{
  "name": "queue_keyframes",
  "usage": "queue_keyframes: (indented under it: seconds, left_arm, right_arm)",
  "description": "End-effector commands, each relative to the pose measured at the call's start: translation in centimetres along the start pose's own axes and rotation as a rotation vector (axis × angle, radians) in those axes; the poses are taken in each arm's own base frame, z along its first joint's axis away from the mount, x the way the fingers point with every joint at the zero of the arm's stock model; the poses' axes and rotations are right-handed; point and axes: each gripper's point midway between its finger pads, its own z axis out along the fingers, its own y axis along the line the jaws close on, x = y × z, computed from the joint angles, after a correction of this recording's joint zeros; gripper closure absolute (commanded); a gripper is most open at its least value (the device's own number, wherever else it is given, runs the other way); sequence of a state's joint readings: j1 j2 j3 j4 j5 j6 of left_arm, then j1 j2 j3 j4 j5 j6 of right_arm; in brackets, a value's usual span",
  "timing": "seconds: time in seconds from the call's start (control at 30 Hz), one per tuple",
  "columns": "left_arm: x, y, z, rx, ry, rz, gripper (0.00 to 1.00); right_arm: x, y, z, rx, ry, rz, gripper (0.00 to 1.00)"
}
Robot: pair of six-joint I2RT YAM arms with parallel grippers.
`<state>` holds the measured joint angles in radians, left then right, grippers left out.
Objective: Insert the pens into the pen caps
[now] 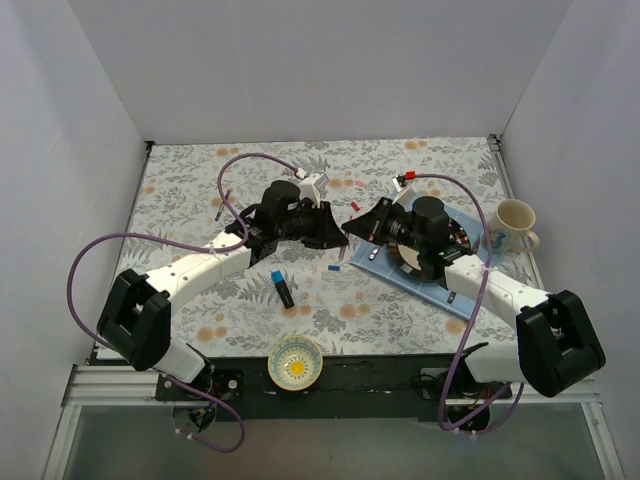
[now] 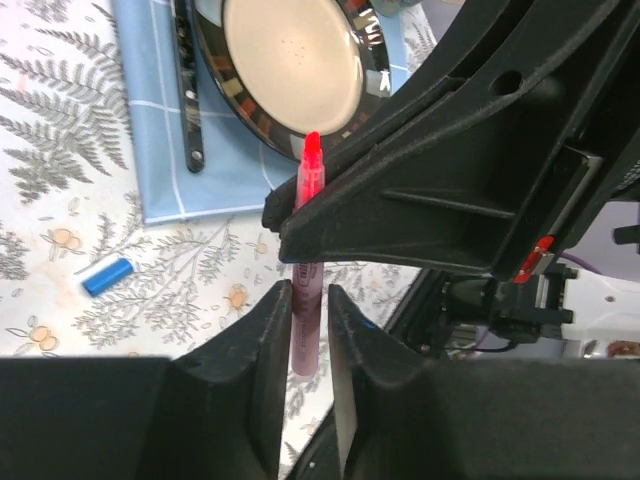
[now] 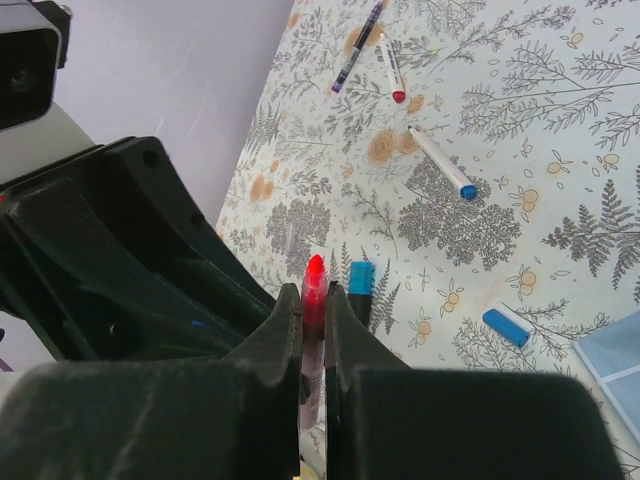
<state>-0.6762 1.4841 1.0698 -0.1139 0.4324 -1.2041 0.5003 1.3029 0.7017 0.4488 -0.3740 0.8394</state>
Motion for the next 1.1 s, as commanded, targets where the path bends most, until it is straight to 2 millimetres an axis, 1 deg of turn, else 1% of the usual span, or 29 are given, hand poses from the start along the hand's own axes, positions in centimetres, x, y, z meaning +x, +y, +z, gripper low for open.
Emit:
queue_keyframes:
  seconds: [0.0,0.1,0.17,0.3,0.33,0.37,0.4,0.43,0.47,0.5,0.53,0.57,0.6,0.63,0.67,0.7,0.73,0.77,0.8,0.83,0.87,0.9,0.93,0.97,1.0,1.03,1.07]
  left_arm:
    - [0.0,-2.6,-1.3,0.099,-0.001,0.014,0.75]
    - [0.2,-2.8,-1.3,0.114,0.007,0.017,0.71]
    - [0.3,-2.7,-1.2,0.117,0.009,0.017,0.71]
    - [0.6,-2.8,-1.1,0.132,0.022,0.019,0.75]
    - [0.6,-2.8,-1.0,0.137,0.022,0.021,0.80]
    - [0.7,-2.7,-1.0,0.134,0.024,0.019,0.88]
    - [0.8,-2.8,-1.0,0.139,0.025,0.022,0.95]
    - [0.7,-2.8,-1.0,0.138,0.023,0.021,1.00]
    - [0.6,-2.9,-1.1,0.139,0.017,0.025,1.00]
    - [0.6,-2.6,-1.2,0.127,0.012,0.027,1.00]
    - [0.2,-2.3,-1.3,0.100,-0.012,0.041,1.00]
    - [0.2,-1.4,-1.4,0.054,-0.015,0.037,1.00]
    - [0.0,-0.6,-1.5,0.011,-0.030,0.039,1.00]
    - [-0.4,1.1,-1.8,-0.046,-0.047,0.030,1.00]
    - [-0.6,2.6,-2.2,-0.104,-0.056,0.018,1.00]
    - [-0.8,3.6,-2.6,-0.122,-0.053,-0.002,1.00]
    - [-1.7,5.1,-3.7,-0.138,-0.073,-0.031,1.00]
    - [-1.7,5.4,-4.3,-0.131,-0.066,-0.049,1.00]
    - [-2.0,6.1,-5.0,-0.151,-0.080,-0.058,1.00]
    - [-3.0,7.0,-6.2,-0.183,-0.118,-0.066,1.00]
    - [-3.0,7.6,-6.9,-0.217,-0.118,-0.073,1.00]
    - [-3.8,8.8,-7.7,-0.293,-0.147,-0.045,1.00]
    - [-4.3,9.1,-8.6,-0.332,-0.166,-0.024,1.00]
    - [-4.4,9.5,-9.3,-0.380,-0.164,-0.007,1.00]
    - [-4.7,10.4,-10.1,-0.441,-0.177,0.035,1.00]
    - [-5.2,10.5,-11.0,-0.477,-0.202,0.055,1.00]
    - [-4.6,11.3,-11.4,-0.514,-0.203,0.057,1.00]
  right_arm:
    - [-1.6,3.2,-0.4,-0.119,-0.061,-0.048,0.99]
    - [-1.4,3.5,-0.5,-0.131,-0.065,-0.039,0.99]
    - [-1.3,3.7,-0.6,-0.140,-0.068,-0.032,0.99]
    - [-1.3,4.0,-0.7,-0.148,-0.070,-0.025,0.99]
    - [-1.3,4.1,-0.7,-0.153,-0.070,-0.022,0.99]
    - [-1.3,4.1,-0.7,-0.157,-0.068,-0.018,0.99]
    - [-1.2,4.3,-0.6,-0.164,-0.065,-0.012,0.99]
    - [-1.1,4.4,-0.7,-0.172,-0.058,-0.012,0.98]
    - [-1.1,4.5,-0.6,-0.177,-0.054,-0.012,0.91]
    - [-1.0,4.5,-0.5,-0.179,-0.047,-0.011,0.81]
    - [-1.0,4.5,-0.5,-0.176,-0.039,-0.010,0.60]
    - [-1.2,4.4,-0.4,-0.168,-0.044,-0.013,0.51]
    - [-1.8,4.8,-0.3,-0.163,-0.058,-0.034,0.43]
    - [-2.3,3.5,0.0,-0.092,-0.072,-0.062,0.33]
    - [-2.9,3.0,0.2,-0.052,-0.090,-0.079,0.30]
    - [-3.6,2.2,0.4,-0.001,-0.107,-0.095,0.27]
    - [-5.2,1.8,0.5,0.065,-0.142,-0.109,0.25]
    - [-6.0,1.1,0.7,0.102,-0.153,-0.163,0.24]
    - [-6.9,-0.1,1.1,0.154,-0.163,-0.179,0.24]
    - [-8.5,-0.7,1.3,0.210,-0.190,-0.202,0.25]
    - [-9.6,-1.4,1.5,0.237,-0.193,-0.311,0.27]
    - [-9.8,-3.2,2.6,0.279,-0.169,-0.360,0.28]
    - [-12.0,-2.6,3.2,0.299,-0.183,-0.439,0.28]
    - [-11.6,-5.3,4.6,0.360,-0.122,-0.478,0.28]
    - [-11.6,-7.2,4.8,0.421,-0.051,-0.583,0.28]
    - [-12.0,-7.6,5.6,0.412,-0.016,-0.644,0.28]
    - [-12.3,-8.6,7.3,0.398,0.032,-0.694,0.28]
